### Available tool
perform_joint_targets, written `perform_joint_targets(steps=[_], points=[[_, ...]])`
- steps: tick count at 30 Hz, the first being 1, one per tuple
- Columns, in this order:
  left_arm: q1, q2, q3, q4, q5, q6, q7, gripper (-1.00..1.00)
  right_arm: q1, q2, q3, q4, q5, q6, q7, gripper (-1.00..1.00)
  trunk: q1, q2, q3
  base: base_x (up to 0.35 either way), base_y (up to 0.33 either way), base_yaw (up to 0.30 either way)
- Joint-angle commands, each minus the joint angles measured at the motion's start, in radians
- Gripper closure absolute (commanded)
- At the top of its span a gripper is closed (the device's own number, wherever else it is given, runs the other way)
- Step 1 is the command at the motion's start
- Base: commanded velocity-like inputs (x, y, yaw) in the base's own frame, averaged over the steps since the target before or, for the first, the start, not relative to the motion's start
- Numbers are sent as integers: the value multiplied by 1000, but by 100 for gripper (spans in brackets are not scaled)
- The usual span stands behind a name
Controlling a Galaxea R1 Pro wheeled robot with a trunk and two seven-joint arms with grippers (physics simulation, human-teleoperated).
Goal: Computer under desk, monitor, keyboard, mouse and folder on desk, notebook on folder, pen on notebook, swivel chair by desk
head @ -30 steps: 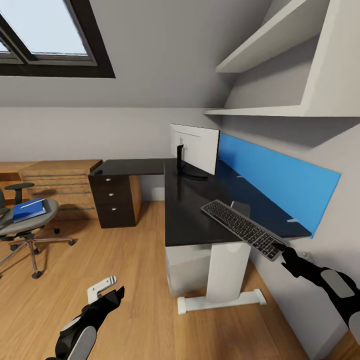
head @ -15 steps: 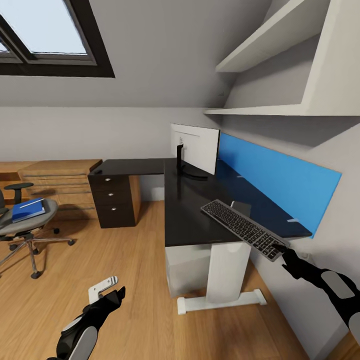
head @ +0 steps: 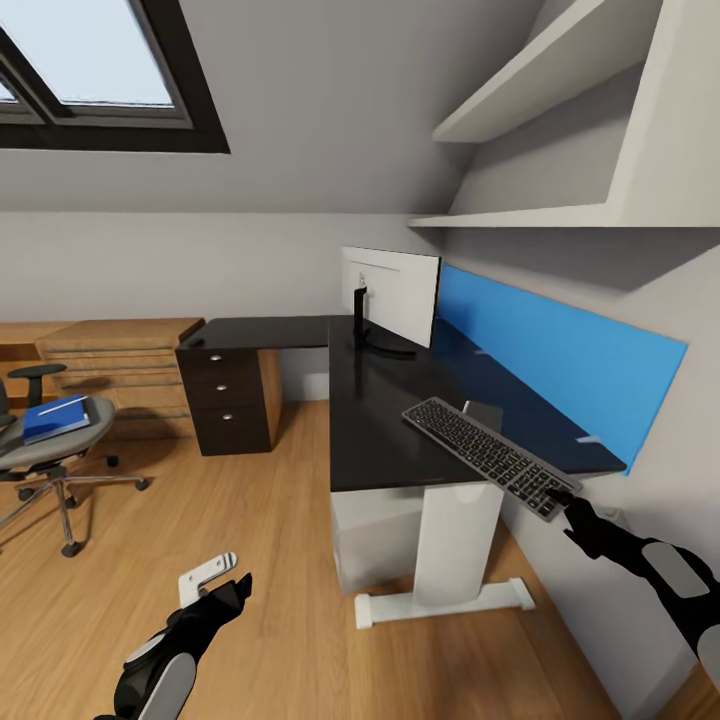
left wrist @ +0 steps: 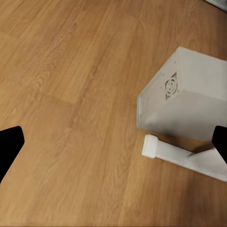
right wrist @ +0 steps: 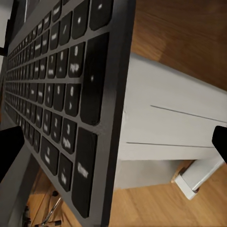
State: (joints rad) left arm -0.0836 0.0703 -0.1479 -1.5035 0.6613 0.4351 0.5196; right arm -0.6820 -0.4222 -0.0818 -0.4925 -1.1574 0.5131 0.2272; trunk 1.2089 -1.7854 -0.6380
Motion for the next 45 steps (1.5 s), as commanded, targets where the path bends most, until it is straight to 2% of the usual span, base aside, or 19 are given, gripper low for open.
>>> perform_joint_targets(steps=[1, 24, 25, 37, 45], points=[[-1, 1, -2, -1, 9, 1, 9, -100, -1, 0, -5, 0, -1, 7, 1, -100, 0, -1, -1, 125, 94, 0], [-1, 2, -2, 5, 12, 2, 7, -100, -1, 0, -4, 0, 0, 7, 1, -100, 0, -1, -1, 48, 30, 0], [-1, 2, -2, 5, 12, 2, 7, -100, -1, 0, -4, 0, 0, 7, 1, 100, 0, -1, -1, 0, 0, 0], [-1, 2, -2, 5, 12, 2, 7, -100, -1, 0, -4, 0, 2, 8, 1, 100, 0, -1, -1, 0, 0, 0], [-1, 2, -2, 5, 11, 2, 8, -100, -2, 0, -4, -1, 2, 7, 1, 100, -31, 55, 24, 0, 0, 0]])
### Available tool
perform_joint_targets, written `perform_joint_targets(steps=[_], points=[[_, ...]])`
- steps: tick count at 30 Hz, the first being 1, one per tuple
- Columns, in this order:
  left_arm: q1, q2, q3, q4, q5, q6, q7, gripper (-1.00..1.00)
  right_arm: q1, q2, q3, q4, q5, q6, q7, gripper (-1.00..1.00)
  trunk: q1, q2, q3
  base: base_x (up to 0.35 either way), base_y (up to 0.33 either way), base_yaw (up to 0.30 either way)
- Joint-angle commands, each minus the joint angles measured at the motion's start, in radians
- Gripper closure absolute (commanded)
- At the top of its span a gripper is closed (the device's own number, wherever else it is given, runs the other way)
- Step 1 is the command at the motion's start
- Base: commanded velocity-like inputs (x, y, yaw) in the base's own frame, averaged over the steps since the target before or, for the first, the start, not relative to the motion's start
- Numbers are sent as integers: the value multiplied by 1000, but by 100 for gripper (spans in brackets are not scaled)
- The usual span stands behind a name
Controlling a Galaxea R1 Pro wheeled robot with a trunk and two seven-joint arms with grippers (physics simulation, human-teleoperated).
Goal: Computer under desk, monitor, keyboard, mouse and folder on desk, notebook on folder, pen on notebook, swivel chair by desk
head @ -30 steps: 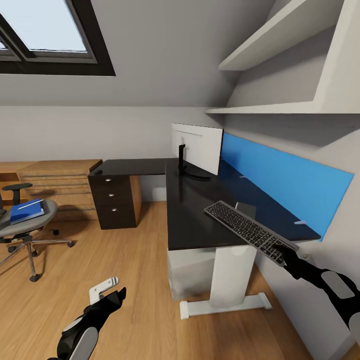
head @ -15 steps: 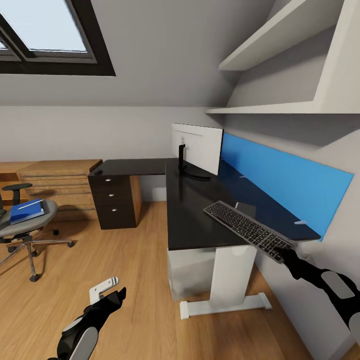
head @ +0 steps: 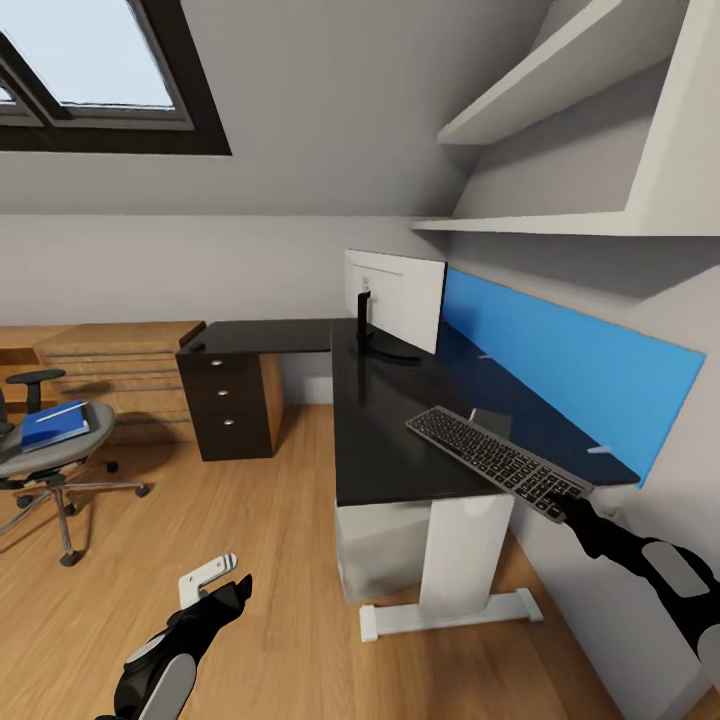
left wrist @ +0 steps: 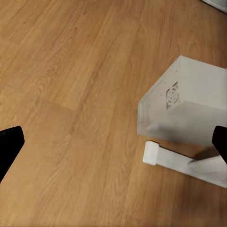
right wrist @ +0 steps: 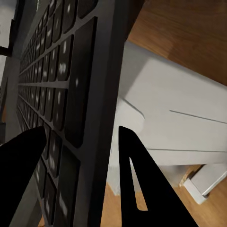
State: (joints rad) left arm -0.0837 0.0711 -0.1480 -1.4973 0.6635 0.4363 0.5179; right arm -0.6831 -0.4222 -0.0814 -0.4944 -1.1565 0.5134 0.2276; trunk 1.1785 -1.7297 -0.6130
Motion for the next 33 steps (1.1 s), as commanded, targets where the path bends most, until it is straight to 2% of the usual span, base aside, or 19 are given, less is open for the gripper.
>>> perform_joint_targets(steps=[1, 4, 7, 11, 14, 17, 18, 22, 26, 28, 29, 30, 31, 33], points=[[-1, 1, -2, -1, 9, 1, 10, -100, 0, 0, -4, 0, 1, 7, 1, 100, -4, 7, 2, 0, 0, 0], [-1, 1, -2, 0, 10, 1, 12, -100, -1, 0, -3, -5, 1, 7, 24, 100, -16, 28, 12, 0, 0, 0], [-1, 1, -3, 9, 10, 1, 13, -100, 0, 2, -1, -11, 2, 7, 104, 100, -27, 49, 21, 0, 0, 0], [-1, 0, -4, 11, 9, 1, 14, -100, 0, 9, 1, -14, 2, 7, 176, 100, -42, 77, 33, 0, 0, 0], [-1, 0, -4, 13, 10, 1, 14, -100, 0, 31, 0, -16, 2, 7, 220, 100, -54, 98, 43, 0, 0, 0], [-1, 0, -4, 14, 10, 1, 14, -100, 0, 50, 0, -20, 1, 7, 235, 100, -65, 119, 52, 0, 0, 0], [-1, 0, -4, 14, 10, 1, 14, -100, 0, 65, 0, -21, 0, 6, 239, 100, -69, 126, 55, 0, 0, 0], [-1, 0, -4, 14, 10, 1, 15, -100, 0, 97, -1, -38, -1, 6, 239, 100, -85, 154, 68, 0, 0, 0], [-1, 0, -15, 37, 8, 0, 16, -100, 0, 170, 3, -127, 3, 6, 231, 100, -100, 182, 80, 0, 0, 0], [-1, 1, -21, 44, 6, 0, 16, -100, -1, 233, 22, -179, 18, 6, 194, 100, -108, 196, 87, 0, 0, 0], [-1, 1, -24, 46, 5, -1, 16, -100, -1, 301, 38, -239, 39, 6, 93, 100, -111, 203, 90, 0, 0, 0], [-1, 1, -24, 46, 4, -1, 16, -100, -1, 336, 42, -267, 43, 3, 31, 100, -115, 210, 93, 0, 0, 0], [-1, 2, -24, 46, 4, -1, 16, -100, -1, 354, 43, -278, 45, 0, 2, 100, -119, 217, 96, 0, 0, 0], [-1, 2, -25, 46, 3, -1, 16, -100, -2, 429, 45, -307, 47, -35, -98, 100, -123, 224, 99, 0, 0, 0]])
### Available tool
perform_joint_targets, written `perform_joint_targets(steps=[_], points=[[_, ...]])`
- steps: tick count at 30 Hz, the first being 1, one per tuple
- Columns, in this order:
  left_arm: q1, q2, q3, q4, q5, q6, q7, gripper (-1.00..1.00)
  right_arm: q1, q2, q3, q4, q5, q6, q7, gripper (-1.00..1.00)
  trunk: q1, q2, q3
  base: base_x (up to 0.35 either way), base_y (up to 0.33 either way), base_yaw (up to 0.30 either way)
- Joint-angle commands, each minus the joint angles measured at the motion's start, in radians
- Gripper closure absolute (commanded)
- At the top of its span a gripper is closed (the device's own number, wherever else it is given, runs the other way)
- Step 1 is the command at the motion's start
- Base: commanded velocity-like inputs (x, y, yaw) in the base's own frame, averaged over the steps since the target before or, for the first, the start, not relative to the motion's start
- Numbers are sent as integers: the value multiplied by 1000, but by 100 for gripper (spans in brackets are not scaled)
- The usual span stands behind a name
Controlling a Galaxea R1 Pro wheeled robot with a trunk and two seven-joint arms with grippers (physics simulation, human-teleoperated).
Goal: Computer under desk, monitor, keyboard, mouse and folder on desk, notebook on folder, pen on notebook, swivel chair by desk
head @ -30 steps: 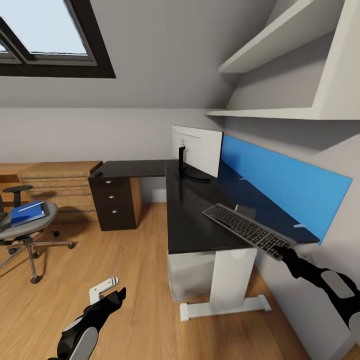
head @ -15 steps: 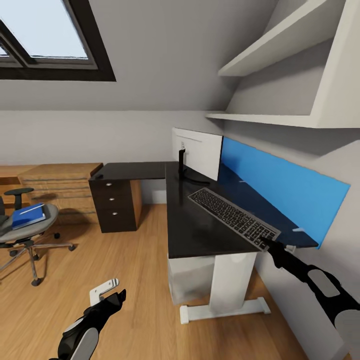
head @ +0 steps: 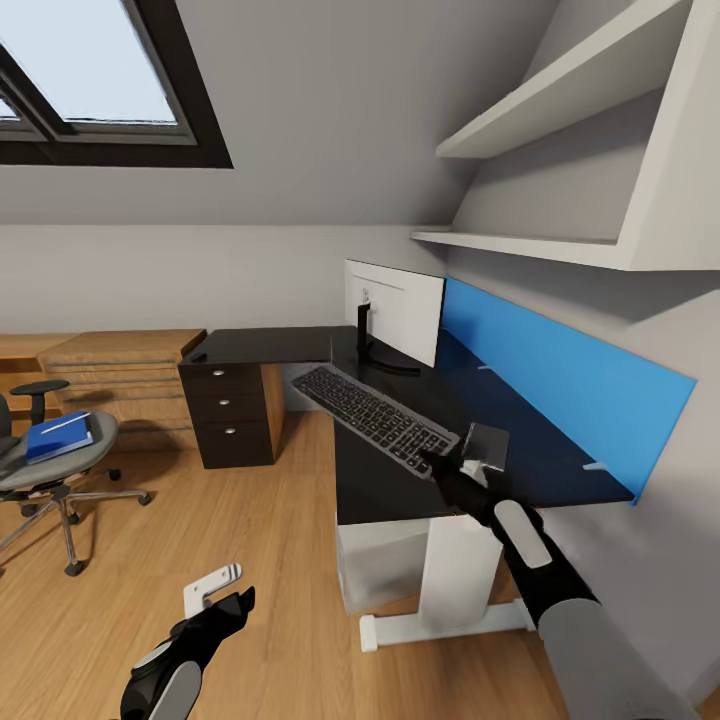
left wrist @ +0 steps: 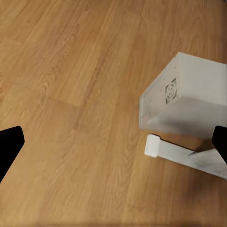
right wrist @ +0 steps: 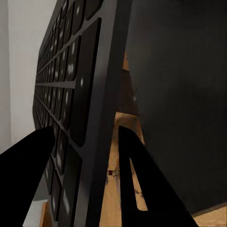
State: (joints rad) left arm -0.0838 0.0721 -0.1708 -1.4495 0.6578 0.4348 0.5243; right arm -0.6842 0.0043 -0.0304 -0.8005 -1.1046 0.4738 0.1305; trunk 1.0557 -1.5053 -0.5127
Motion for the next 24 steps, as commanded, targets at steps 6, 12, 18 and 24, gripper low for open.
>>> perform_joint_targets(steps=[6, 12, 18, 24], points=[[-1, 1, -3, -4, 8, 0, 6, -100, 1, 118, -5, -14, -6, -161, -83, 100, 0, -1, -1, 0, 0, 0], [-1, 0, -3, -5, 9, -1, 5, -100, 12, 123, -9, -14, -5, -185, -88, 100, 0, -1, -1, 42, 132, 0], [-1, 0, -3, -5, 9, -1, 4, -100, 15, 124, -8, -8, -6, -188, -87, 100, 0, -1, -1, 99, 286, 0], [-1, 0, -3, -5, 9, -1, 3, -100, 16, 123, -9, -7, -3, -191, -86, 100, 0, -1, -1, 105, 315, 0]])
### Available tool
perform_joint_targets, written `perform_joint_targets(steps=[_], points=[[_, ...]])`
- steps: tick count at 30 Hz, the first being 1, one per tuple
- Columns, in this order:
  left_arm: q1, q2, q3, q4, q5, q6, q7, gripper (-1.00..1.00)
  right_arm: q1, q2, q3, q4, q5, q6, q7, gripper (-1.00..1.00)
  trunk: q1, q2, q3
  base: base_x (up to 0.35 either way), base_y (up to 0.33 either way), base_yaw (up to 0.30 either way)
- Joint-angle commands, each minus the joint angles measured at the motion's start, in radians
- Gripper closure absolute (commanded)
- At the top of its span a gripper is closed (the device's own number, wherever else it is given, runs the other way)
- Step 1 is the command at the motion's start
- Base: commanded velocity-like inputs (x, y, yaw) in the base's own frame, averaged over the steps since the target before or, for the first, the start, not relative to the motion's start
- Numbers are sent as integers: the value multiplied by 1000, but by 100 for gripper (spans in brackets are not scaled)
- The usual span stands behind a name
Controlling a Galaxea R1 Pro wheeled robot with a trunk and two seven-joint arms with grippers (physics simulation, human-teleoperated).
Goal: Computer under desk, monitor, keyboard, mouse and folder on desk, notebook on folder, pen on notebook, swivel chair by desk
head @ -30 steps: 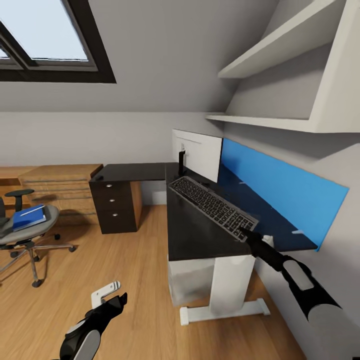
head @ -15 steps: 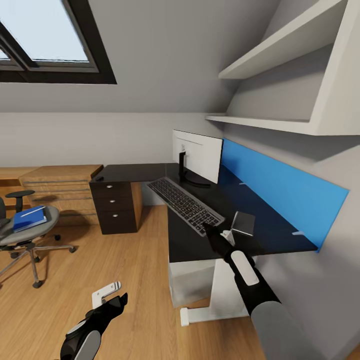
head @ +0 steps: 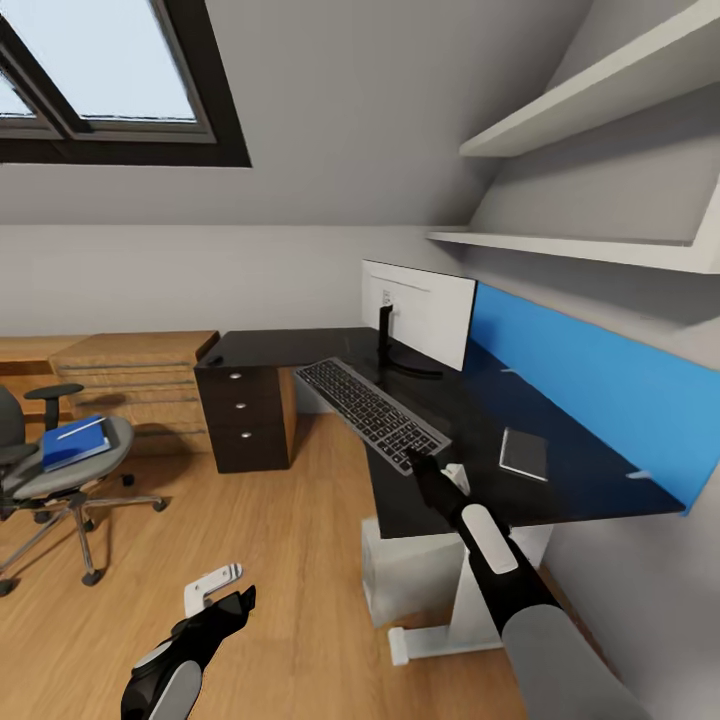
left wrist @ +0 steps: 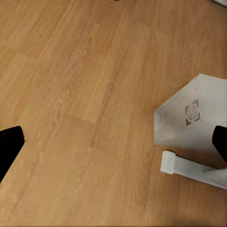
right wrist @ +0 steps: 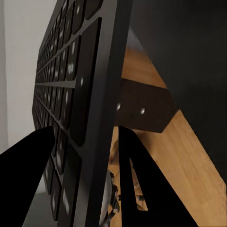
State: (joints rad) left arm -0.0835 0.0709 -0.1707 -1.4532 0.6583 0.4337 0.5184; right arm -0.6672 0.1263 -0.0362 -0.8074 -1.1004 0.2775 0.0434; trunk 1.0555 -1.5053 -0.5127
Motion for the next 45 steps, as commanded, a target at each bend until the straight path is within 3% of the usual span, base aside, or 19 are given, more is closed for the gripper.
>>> perform_joint_targets(steps=[1, 18, 45], points=[[-1, 1, -3, -1, 9, 0, 9, -100, -1, 1, -4, 0, -7, 5, 1, 100, 0, -1, -1, 105, 316, 0], [-1, 1, -3, 0, 9, 0, 9, -100, -1, 1, -4, 7, -6, 3, 1, 100, 0, -1, -1, 125, 313, 0], [-1, 1, -4, 0, 9, 0, 11, -100, -1, 1, -4, 22, -5, -21, 3, 100, 0, -1, -1, 257, 245, 0]])
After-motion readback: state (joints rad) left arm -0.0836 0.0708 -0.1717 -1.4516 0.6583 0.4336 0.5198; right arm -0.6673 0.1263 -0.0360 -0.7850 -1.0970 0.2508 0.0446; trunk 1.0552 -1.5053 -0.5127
